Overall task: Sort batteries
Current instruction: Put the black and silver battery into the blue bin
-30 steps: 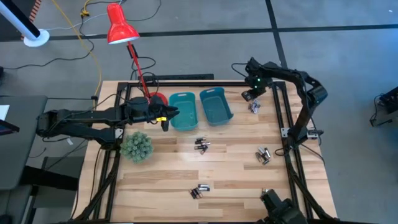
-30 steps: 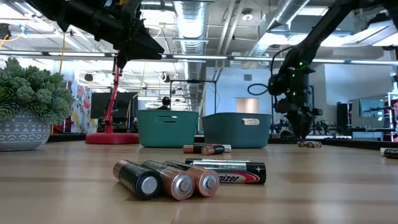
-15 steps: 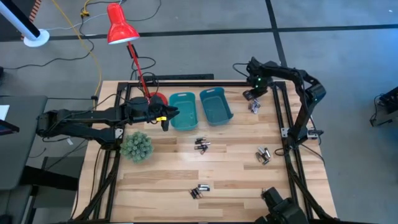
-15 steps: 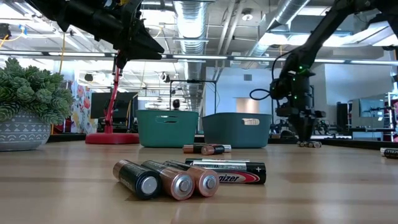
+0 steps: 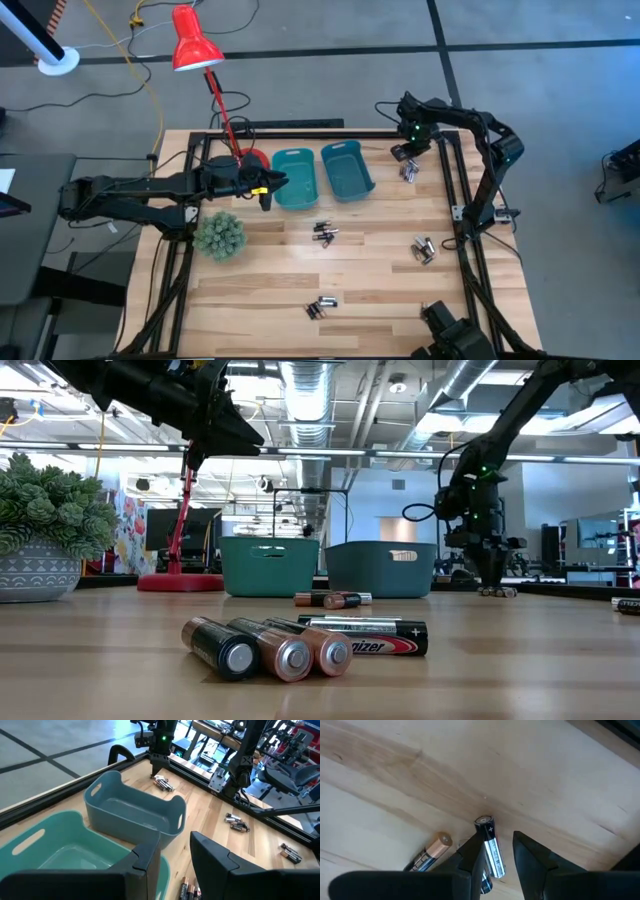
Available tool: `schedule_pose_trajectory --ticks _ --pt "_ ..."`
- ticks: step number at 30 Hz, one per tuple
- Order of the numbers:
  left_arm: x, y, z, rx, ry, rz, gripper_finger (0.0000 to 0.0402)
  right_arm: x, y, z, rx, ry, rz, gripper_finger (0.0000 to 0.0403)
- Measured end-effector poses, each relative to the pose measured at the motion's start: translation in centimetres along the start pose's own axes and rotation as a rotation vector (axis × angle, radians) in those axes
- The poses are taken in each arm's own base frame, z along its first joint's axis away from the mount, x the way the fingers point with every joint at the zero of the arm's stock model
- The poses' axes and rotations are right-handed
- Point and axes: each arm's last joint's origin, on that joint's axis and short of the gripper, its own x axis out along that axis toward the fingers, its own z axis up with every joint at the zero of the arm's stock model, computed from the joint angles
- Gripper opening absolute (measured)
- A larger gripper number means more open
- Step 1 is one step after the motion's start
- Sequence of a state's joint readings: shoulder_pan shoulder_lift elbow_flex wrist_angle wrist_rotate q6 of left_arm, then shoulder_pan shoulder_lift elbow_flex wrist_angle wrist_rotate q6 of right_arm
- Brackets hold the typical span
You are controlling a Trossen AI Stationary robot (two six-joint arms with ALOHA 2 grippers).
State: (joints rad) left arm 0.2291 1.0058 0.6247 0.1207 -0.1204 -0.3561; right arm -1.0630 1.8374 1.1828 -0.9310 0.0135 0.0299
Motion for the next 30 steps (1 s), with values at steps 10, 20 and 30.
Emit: schedule_pose_trajectory --ticks 10,20,30 --pt "0.0 0.0 0.0 -0.006 0.000 0.000 0.0102 -1.0 -0.2 0.0 0.032 -0.058 0.002 0.0120" --pt "0.0 0.0 0.0 -0.007 0.000 0.000 0.0102 -2.1 -0.5 -0.5 -0.048 -0.069 0.000 0.0120" --pt "0.0 0.0 0.0 0.005 0.001 0.001 0.0102 -1.0 -0.1 -0.6 -0.063 -0.005 0.001 0.0120"
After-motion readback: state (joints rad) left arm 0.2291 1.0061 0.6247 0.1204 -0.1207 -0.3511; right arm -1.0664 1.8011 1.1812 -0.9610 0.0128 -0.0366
